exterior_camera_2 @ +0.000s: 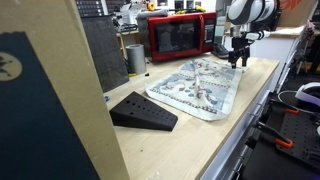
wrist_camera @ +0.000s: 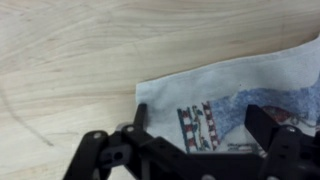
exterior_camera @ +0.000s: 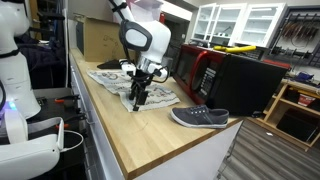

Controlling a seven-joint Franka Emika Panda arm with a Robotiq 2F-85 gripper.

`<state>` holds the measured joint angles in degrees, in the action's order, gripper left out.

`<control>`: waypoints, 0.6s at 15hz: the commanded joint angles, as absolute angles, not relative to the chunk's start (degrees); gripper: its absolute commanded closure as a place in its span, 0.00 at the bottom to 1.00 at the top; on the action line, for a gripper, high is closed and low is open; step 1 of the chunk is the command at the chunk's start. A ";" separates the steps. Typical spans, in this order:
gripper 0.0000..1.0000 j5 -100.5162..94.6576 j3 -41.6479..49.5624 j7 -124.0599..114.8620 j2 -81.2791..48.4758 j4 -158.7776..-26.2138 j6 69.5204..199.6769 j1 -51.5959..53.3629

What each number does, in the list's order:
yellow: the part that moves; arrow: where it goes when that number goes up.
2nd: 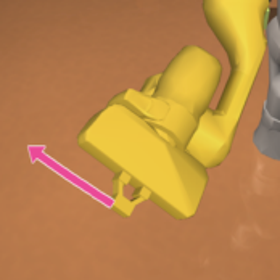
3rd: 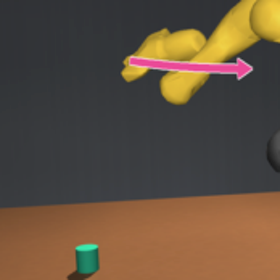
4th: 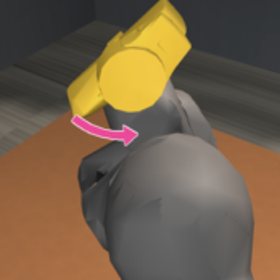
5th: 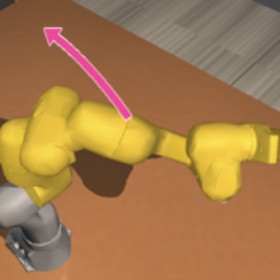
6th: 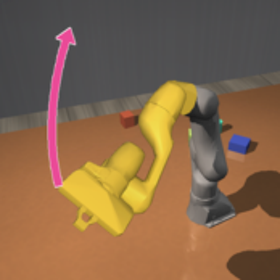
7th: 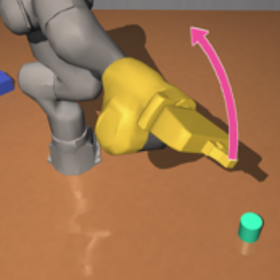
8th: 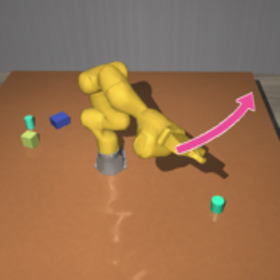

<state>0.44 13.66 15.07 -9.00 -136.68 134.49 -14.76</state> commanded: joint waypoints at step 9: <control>0.00 3.52 13.08 20.76 -9.96 -134.86 131.16 -16.46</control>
<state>3.71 13.39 21.00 -10.41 -134.54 131.24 -16.20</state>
